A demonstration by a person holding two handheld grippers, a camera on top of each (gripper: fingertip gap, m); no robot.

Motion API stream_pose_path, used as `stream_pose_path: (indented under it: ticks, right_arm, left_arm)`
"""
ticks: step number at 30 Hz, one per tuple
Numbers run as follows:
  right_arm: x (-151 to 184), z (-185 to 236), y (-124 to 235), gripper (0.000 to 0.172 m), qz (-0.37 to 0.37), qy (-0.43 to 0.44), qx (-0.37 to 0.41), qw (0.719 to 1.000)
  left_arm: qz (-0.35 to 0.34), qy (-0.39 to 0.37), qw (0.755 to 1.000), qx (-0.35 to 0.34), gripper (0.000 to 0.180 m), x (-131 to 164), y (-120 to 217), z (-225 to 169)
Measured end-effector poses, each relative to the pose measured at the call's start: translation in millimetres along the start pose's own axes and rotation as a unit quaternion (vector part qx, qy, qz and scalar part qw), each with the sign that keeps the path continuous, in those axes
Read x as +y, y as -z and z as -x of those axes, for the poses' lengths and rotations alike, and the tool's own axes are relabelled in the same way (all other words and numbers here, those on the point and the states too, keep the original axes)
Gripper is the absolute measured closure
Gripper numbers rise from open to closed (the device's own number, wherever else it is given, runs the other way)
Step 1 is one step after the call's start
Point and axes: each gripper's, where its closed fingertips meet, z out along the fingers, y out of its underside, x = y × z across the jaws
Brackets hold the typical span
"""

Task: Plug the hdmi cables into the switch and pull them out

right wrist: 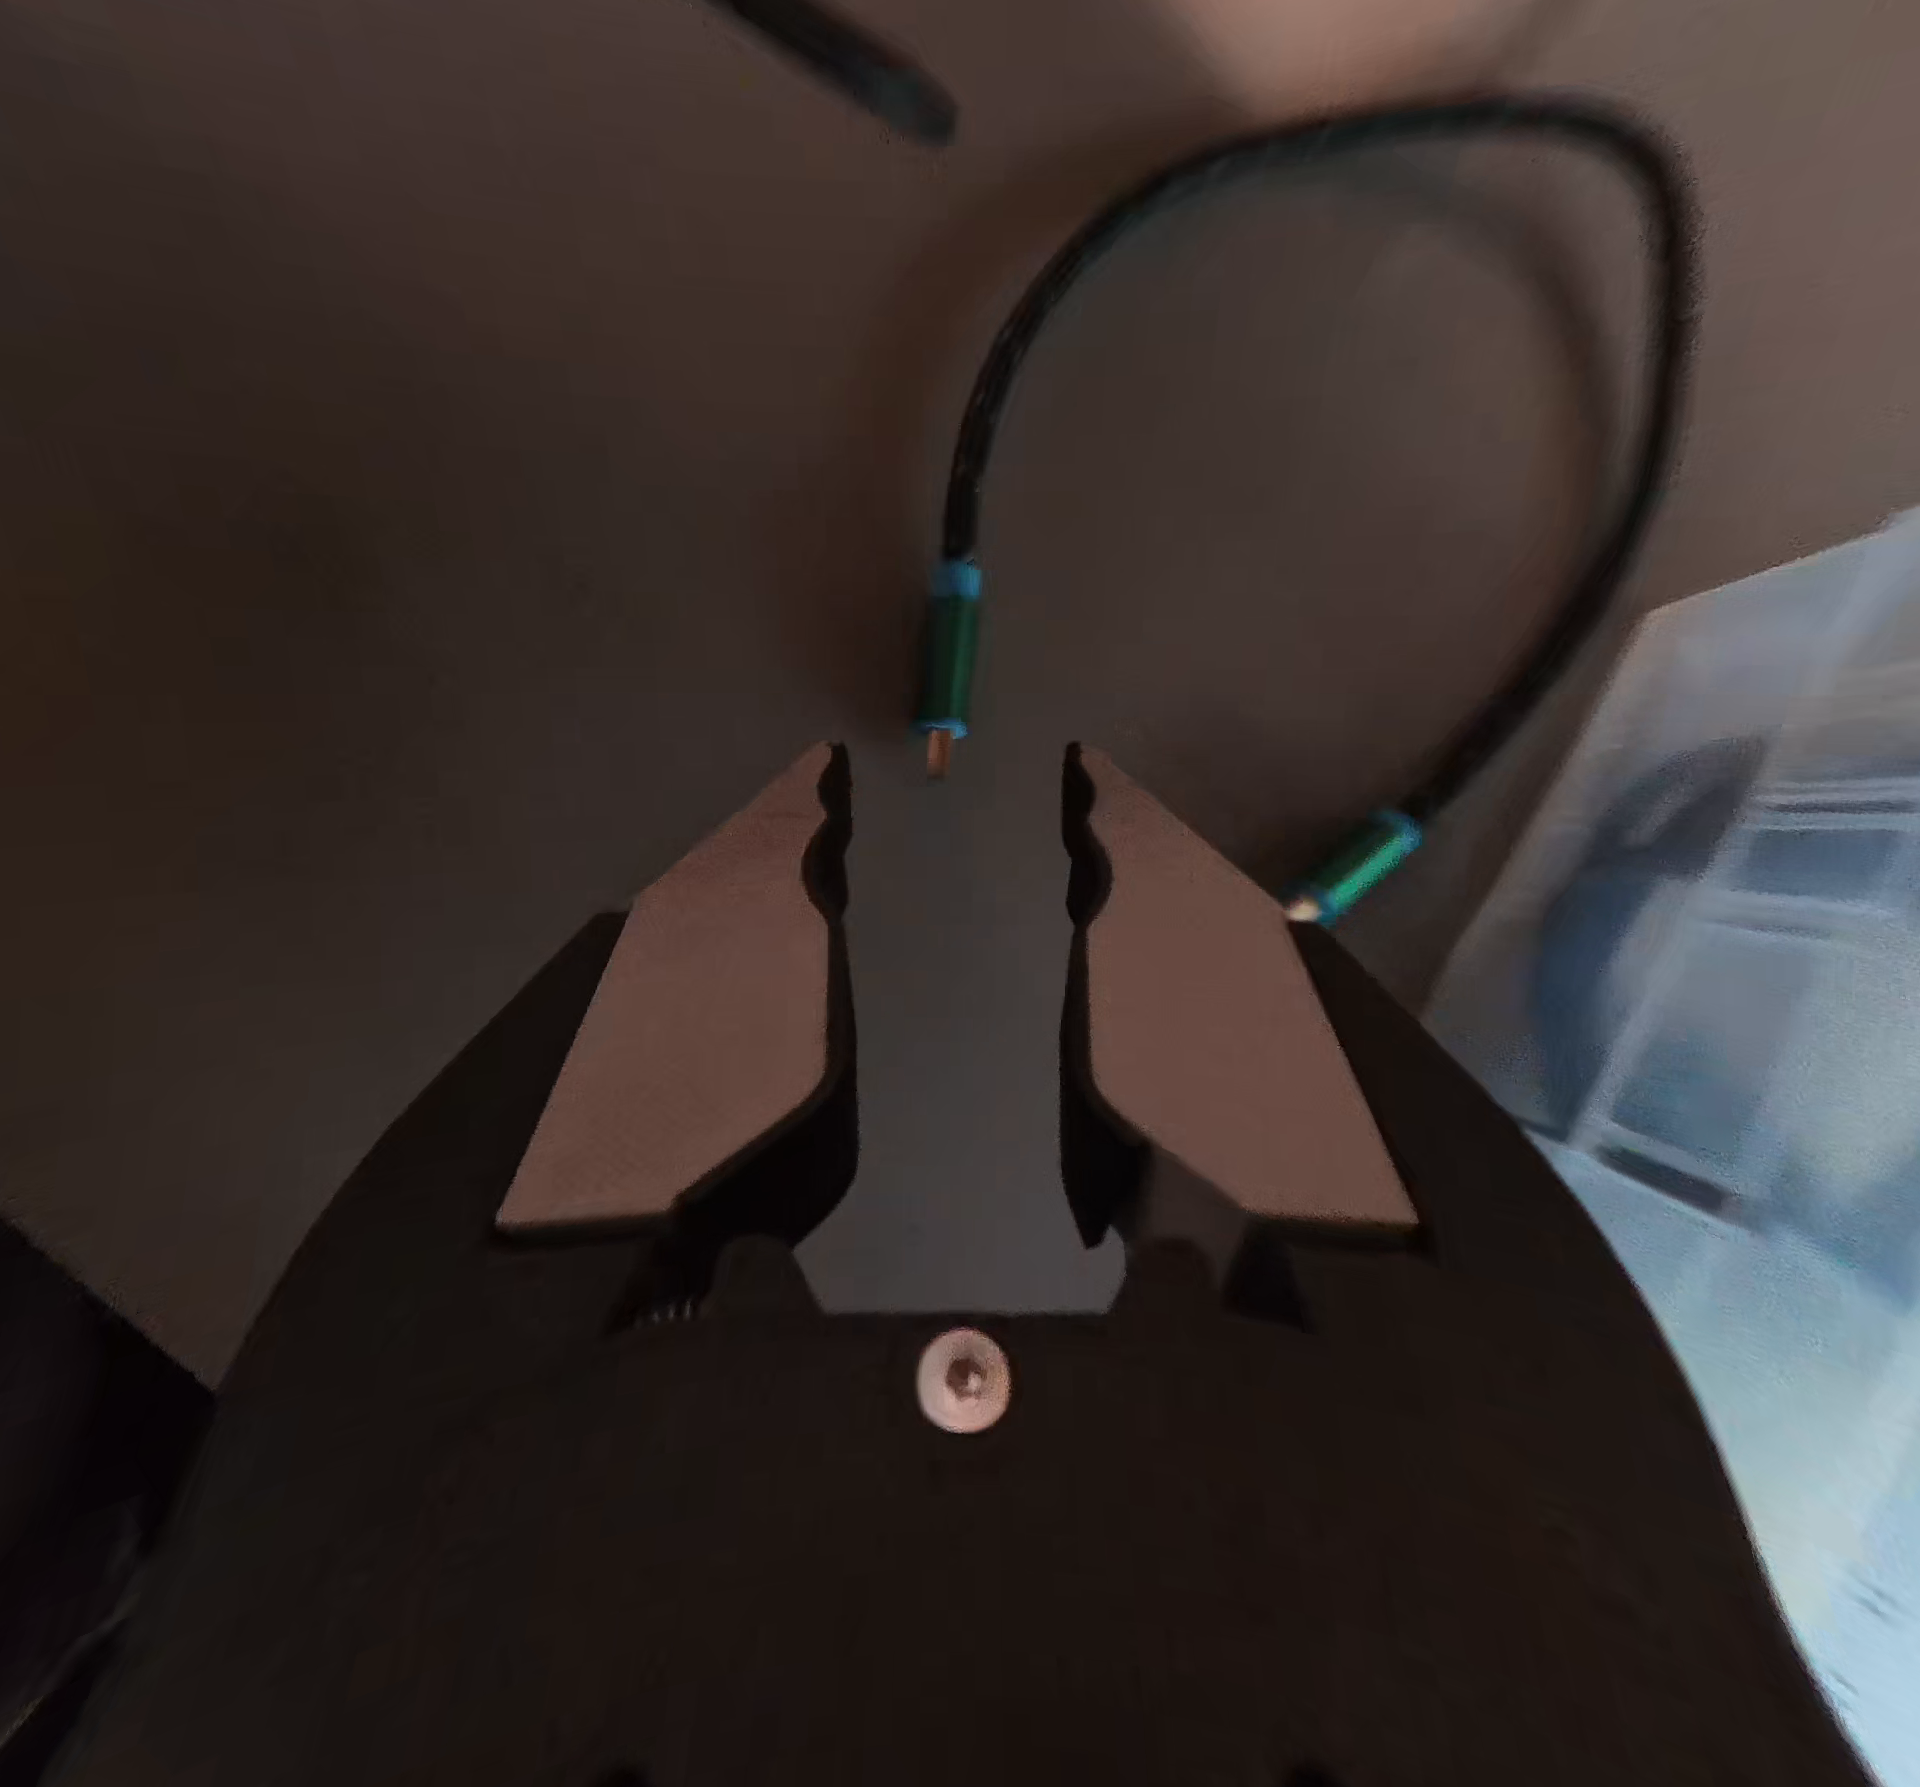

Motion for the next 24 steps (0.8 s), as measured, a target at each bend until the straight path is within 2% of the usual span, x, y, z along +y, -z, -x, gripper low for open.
stream_pose_path:
  ticks: [2, 5, 8, 10, 12, 16, 19, 22, 24]
  right_arm:
    - [1, 13, -15, 0.142, 0.015, -0.015, -0.038, 0.999]
    - [-26, 51, -17, 0.148, -0.046, 0.002, -0.126, 0.991]
    - [-40, 73, 1, 0.138, -0.089, 0.031, -0.19, 0.977]
    - [-48, 72, 19, 0.139, -0.127, 0.033, -0.204, 0.97]
    - [-45, 60, 28, 0.135, -0.129, 0.026, -0.186, 0.974]
    - [-32, 21, 40, 0.131, -0.11, 0.01, -0.098, 0.989]
    - [-20, 11, 52, 0.13, -0.094, 0.034, -0.073, 0.992]
    - [-4, -5, 48, 0.136, -0.058, 0.033, -0.02, 0.998]
    - [0, -8, 38, 0.125, -0.031, 0.0, -0.019, 0.999]
  left_arm:
    - [0.009, 0.004, 1.0, -0.013, 0.169, 4, 0, 5]
    - [0.018, 0.017, 1.0, -0.016, 0.169, 9, 0, 10]
    - [0.019, 0.02, 1.0, -0.012, 0.169, 11, 1, 12]
    - [0.02, 0.021, 1.0, -0.01, 0.169, 12, 1, 12]
    - [0.027, 0.015, 0.999, -0.009, 0.169, 15, 0, 12]
    - [0.029, -0.023, 0.999, -0.022, 0.169, 13, -2, 9]
    - [0.032, -0.036, 0.999, -0.016, 0.169, 13, -3, 4]
    - [0.037, -0.05, 0.998, -0.013, 0.169, 14, -4, 0]
    - [0.033, -0.054, 0.998, -0.012, 0.169, 12, -4, -1]
